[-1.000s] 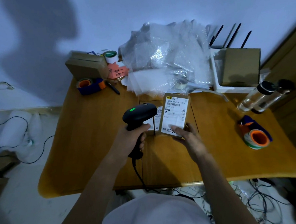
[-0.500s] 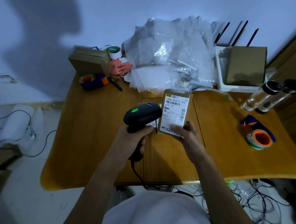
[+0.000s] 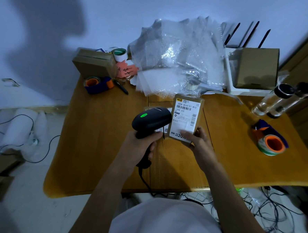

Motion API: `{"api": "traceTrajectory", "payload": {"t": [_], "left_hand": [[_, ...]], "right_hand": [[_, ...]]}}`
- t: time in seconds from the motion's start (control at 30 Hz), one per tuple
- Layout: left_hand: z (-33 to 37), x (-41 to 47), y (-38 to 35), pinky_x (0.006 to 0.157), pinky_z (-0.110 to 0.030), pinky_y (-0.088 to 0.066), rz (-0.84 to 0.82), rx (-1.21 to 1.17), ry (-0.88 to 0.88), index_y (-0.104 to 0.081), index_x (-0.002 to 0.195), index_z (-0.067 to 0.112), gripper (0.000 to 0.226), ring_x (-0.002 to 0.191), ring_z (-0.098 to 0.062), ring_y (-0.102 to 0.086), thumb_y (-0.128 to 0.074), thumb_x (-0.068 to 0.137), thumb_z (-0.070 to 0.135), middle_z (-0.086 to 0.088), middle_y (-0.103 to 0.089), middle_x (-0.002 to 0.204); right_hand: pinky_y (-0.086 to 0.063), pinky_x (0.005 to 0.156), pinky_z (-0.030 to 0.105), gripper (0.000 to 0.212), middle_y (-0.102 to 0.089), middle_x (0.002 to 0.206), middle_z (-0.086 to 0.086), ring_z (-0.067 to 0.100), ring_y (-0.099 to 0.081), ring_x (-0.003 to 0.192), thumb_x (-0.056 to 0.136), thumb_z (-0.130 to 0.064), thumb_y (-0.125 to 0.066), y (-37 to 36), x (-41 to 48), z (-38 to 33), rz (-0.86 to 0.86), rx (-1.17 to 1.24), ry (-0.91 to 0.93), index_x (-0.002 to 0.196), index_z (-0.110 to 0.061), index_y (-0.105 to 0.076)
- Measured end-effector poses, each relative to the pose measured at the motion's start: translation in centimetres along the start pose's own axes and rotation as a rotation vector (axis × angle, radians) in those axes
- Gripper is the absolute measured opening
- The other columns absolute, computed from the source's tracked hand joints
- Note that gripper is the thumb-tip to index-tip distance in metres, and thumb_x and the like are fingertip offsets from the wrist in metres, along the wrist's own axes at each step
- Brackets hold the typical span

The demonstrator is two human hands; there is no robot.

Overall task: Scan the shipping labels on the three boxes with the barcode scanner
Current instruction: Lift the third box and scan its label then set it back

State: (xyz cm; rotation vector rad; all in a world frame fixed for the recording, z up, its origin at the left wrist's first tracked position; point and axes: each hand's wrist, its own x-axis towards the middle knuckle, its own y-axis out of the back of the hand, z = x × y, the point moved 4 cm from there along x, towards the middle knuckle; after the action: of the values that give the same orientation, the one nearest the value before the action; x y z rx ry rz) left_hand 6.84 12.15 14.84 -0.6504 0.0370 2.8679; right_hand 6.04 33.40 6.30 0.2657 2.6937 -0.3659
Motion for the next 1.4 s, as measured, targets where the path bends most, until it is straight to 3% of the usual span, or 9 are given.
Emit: {"api": "traceTrajectory", "payload": {"t": [0.47,1.0,1.23,1.4], "left_hand": [[-0.1,-0.2,-0.2,0.058,-0.028,-0.049,0.001,0.008,0.027,-0.061,0.069,0.014,0.029,0.049,-0.015,-0.05,-0.072,0.092,0.028,-0.001,-0.055,0.057],[-0.4,0.1,-0.3,0.066,-0.037,-0.047,0.006,-0.034,0.026,-0.066,0.078,0.015,0.02,0.051,-0.016,-0.05,-0.073,0.092,0.027,-0.001,-0.056,0.059],[-0.4,0.4,-0.8,0.059,-0.03,-0.049,0.002,-0.068,0.032,-0.063,0.076,0.014,0.022,0.049,-0.013,-0.05,-0.072,0.093,0.025,0.0,-0.054,0.059],[-0.5,0.7,-0.9,0.052,-0.022,-0.049,0.018,-0.086,0.048,-0.062,0.081,0.013,0.019,0.048,-0.011,-0.05,-0.072,0.093,0.024,0.001,-0.055,0.058]], "right_hand": [[-0.056,0.099,0.043,0.052,-0.073,0.122,0.007,0.025,-0.072,0.112,0.086,-0.016,-0.077,0.0,0.1,0.0,0.012,0.003,0.006,0.133,-0.011,-0.054],[-0.058,0.092,0.037,0.05,-0.073,0.121,0.007,0.023,-0.072,0.109,0.086,-0.017,-0.077,0.2,0.0,0.1,0.017,0.002,0.007,0.131,-0.013,-0.056],[-0.058,0.097,0.043,0.053,-0.072,0.121,0.008,0.025,-0.071,0.111,0.085,-0.025,-0.08,1.0,0.6,0.9,0.109,0.025,-0.001,0.132,-0.015,-0.056],[-0.059,0.096,0.043,0.056,-0.07,0.124,0.009,0.026,-0.071,0.112,0.086,-0.017,-0.076,2.0,1.3,1.7,0.157,0.099,-0.017,0.137,-0.018,-0.053]]}}
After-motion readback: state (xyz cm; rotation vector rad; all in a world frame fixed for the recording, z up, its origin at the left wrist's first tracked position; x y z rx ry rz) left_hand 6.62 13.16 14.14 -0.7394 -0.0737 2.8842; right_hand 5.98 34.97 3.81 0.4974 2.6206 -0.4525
